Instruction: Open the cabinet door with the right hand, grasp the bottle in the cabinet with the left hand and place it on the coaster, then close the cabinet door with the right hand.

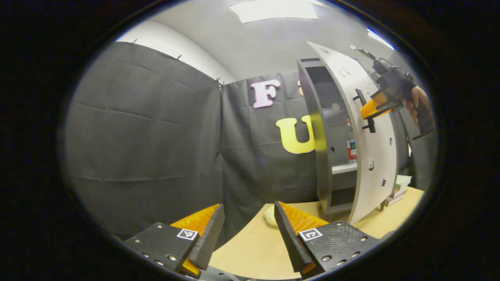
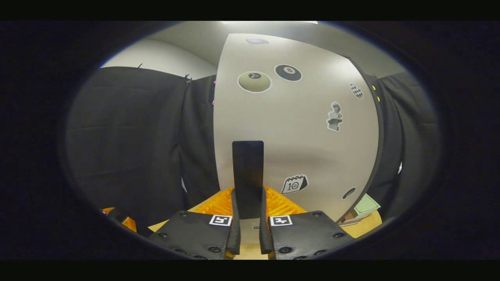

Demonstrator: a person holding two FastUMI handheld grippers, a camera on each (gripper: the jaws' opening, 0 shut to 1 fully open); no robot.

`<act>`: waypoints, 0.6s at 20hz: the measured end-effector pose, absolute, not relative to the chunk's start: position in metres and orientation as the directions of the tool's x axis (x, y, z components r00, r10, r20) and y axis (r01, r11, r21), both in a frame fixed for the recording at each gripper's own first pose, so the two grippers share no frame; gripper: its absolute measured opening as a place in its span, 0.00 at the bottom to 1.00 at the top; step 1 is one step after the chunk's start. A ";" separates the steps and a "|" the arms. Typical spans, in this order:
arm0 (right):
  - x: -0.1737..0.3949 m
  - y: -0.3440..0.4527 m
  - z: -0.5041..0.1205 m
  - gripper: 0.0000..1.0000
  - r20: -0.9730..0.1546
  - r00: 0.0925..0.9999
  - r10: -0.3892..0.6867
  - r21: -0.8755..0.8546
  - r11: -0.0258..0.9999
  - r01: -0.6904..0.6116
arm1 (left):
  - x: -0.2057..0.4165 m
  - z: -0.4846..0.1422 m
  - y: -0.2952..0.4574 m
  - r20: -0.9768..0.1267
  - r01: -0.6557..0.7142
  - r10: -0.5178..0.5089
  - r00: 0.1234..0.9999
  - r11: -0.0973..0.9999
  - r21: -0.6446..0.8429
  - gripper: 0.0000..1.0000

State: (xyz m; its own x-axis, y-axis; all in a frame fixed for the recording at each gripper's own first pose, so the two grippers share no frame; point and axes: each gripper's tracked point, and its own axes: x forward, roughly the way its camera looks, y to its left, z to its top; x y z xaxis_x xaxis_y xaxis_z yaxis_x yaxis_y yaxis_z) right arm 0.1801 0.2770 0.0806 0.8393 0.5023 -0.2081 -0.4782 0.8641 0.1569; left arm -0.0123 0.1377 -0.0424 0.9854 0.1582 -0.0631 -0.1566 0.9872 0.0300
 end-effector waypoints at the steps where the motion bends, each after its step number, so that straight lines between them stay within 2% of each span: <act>1: 0.178 0.274 0.080 0.21 -0.208 0.834 0.511 0.157 0.859 -0.487 | -0.010 -0.041 0.126 -0.065 -0.144 0.145 0.987 0.989 0.027 0.76; 6: 0.173 0.259 0.079 0.19 -0.203 0.818 0.537 0.157 0.843 -0.514 | -0.021 -0.028 0.082 -0.056 -0.090 0.090 0.994 0.996 0.015 0.76; 12: 0.170 0.242 0.075 0.19 -0.202 0.798 0.567 0.171 0.823 -0.542 | -0.035 -0.013 0.052 -0.045 -0.083 0.084 0.995 0.996 0.015 0.76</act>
State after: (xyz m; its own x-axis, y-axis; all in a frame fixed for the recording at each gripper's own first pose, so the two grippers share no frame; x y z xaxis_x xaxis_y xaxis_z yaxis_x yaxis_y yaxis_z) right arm 0.1701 0.2420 0.0751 0.7981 0.5675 -0.2025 -0.5418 0.8229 0.1711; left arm -0.0353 0.0521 -0.0134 0.9955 0.0837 -0.0447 -0.0831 0.9964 0.0155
